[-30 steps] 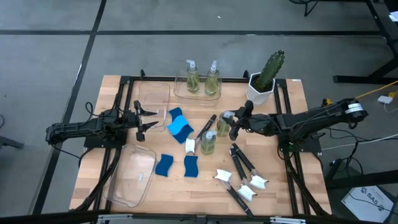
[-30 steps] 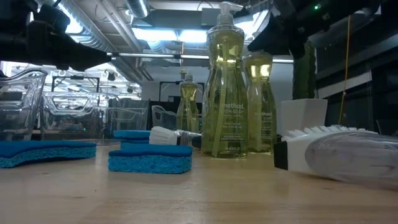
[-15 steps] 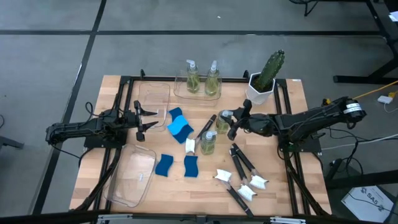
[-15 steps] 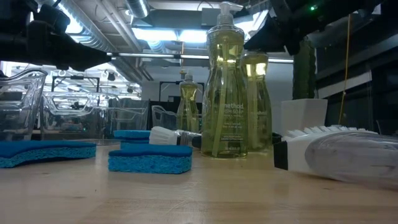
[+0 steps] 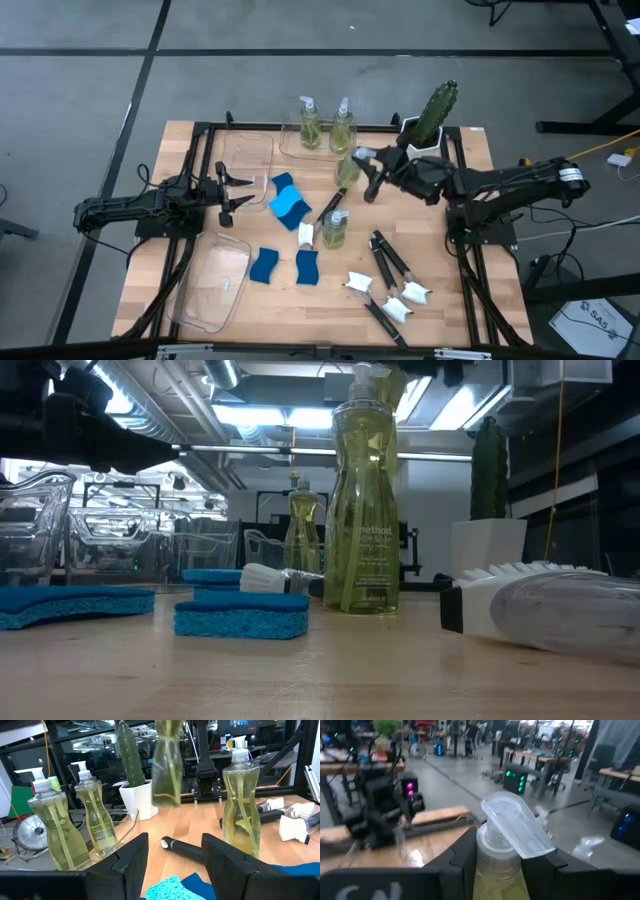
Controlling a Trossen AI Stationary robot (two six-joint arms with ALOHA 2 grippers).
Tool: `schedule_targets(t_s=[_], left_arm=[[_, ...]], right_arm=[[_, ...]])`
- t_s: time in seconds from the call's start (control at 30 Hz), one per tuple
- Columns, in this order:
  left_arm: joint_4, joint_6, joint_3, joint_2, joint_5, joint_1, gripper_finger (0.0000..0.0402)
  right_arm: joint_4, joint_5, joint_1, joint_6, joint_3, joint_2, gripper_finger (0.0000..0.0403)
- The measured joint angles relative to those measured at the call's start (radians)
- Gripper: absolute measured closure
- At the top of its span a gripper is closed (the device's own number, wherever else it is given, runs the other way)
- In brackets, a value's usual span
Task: Pick & Place Kitchen Sink Supplies
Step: Put the yellow soap dispenser bottle into the top right transparent bin
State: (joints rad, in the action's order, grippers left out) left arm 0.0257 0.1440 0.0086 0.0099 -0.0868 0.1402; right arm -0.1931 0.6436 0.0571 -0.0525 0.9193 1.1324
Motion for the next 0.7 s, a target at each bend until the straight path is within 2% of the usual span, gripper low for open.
schedule_targets(t_s=[0.23, 0.53, 0.7], left_arm=[[0.0, 0.0, 0.0, 0.0, 0.0, 0.0, 0.0224], [0.0, 0.0, 0.0, 0.0, 0.0, 0.0, 0.0223], [0.0, 0.0, 0.0, 0.0, 0.0, 0.0, 0.0222]], right_arm=[[-0.022, -0.007, -0.093, -0.012, 0.042, 0.012, 0.0283], [-0.165, -0.161, -0.239, -0.034, 0.042, 0.098, 0.0283], [-0.209, -0.205, -0.308, -0.038, 0.042, 0.153, 0.0283]])
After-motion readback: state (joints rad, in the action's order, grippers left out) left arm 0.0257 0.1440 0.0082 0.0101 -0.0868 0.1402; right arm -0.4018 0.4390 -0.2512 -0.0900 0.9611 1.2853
